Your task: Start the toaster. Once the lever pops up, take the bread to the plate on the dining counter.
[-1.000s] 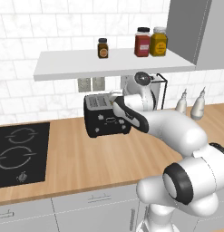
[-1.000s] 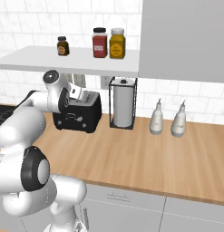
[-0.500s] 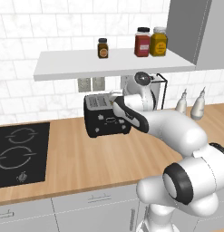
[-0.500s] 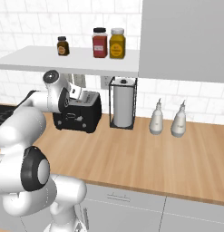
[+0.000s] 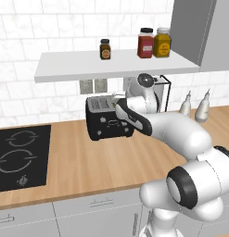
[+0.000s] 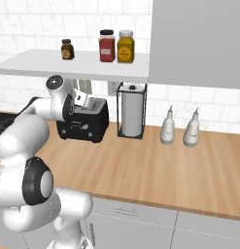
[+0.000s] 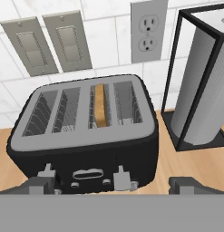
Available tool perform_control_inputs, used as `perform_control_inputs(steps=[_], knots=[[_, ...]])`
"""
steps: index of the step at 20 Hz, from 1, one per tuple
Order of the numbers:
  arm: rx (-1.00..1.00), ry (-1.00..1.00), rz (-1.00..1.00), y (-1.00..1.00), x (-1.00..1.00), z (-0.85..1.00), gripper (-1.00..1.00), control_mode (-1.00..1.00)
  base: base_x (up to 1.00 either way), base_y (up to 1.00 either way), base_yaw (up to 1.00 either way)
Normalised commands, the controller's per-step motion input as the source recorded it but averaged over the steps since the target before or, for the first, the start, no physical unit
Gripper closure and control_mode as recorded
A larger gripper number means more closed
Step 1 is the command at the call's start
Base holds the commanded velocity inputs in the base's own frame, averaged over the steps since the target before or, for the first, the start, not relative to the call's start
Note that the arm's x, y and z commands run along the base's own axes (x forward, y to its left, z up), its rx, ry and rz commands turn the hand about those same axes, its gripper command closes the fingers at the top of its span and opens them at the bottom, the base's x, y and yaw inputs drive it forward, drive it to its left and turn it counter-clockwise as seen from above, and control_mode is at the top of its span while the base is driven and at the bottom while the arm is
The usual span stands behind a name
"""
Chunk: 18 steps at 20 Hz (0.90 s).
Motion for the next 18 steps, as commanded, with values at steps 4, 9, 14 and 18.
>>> perform_control_inputs(steps=[4, 9, 14, 18], knots=[[0.00, 0.00, 0.00, 0.00, 0.00, 0.00, -1.00, -1.00, 0.00, 0.00, 0.00], [0.00, 0.00, 0.00, 0.00, 0.00, 0.00, -1.00, -1.00, 0.00, 0.00, 0.00], [0.00, 0.00, 0.00, 0.00, 0.00, 0.00, -1.00, -1.00, 0.00, 0.00, 0.00], [0.00, 0.00, 0.00, 0.00, 0.00, 0.00, -1.00, -1.00, 0.00, 0.00, 0.00]])
